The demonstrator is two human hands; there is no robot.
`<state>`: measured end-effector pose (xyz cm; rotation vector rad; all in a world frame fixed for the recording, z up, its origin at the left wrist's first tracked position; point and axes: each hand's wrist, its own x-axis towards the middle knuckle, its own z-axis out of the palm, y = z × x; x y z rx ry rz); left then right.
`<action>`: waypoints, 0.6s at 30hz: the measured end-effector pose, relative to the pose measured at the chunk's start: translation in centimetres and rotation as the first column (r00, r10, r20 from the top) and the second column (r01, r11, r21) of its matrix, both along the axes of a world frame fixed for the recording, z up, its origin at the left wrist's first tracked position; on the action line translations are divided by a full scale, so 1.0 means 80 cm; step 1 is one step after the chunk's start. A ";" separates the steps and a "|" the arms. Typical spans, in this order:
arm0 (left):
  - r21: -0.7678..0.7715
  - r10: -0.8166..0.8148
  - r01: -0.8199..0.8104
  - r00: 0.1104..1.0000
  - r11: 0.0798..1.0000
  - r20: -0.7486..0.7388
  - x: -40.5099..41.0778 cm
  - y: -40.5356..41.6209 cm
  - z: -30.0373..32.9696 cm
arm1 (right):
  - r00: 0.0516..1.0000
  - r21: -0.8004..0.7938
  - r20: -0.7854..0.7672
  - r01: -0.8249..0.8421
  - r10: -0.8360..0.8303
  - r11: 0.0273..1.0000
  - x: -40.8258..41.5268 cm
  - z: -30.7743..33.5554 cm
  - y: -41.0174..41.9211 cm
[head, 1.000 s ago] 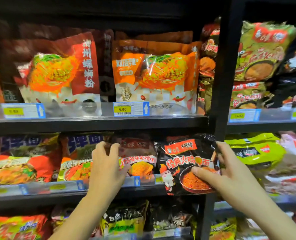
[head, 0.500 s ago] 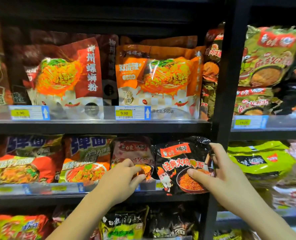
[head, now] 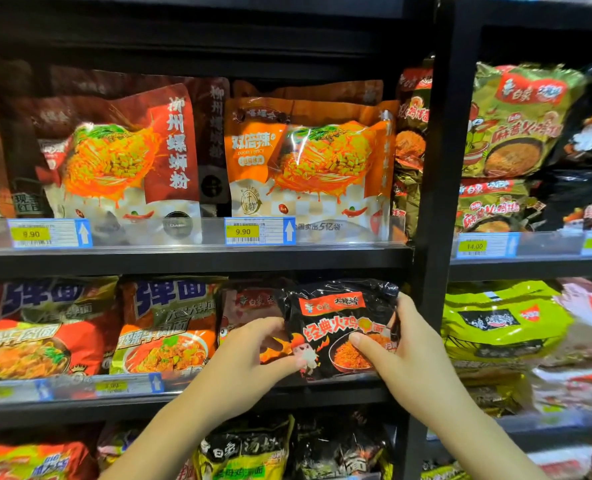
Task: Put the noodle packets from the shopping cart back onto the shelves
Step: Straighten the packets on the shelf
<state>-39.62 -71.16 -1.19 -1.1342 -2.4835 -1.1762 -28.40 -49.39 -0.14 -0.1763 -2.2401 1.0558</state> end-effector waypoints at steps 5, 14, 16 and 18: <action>-0.014 0.019 -0.019 1.000 1.000 0.008 0.000 -0.004 -0.005 | 0.946 0.250 0.088 0.283 -0.313 0.926 -0.017 0.000 -0.022; -0.175 -0.013 0.019 0.999 0.984 0.034 -0.017 0.021 0.000 | 0.891 0.348 0.127 0.372 -0.436 0.861 -0.055 -0.018 -0.034; -0.165 -0.013 0.022 0.998 0.986 0.053 -0.022 0.008 -0.004 | 0.858 0.371 0.195 0.383 -0.475 0.846 -0.060 -0.022 -0.040; -0.158 -0.019 0.027 0.999 0.987 0.050 -0.025 -0.008 -0.004 | 0.834 0.459 0.189 0.393 -0.519 0.797 -0.062 -0.034 -0.041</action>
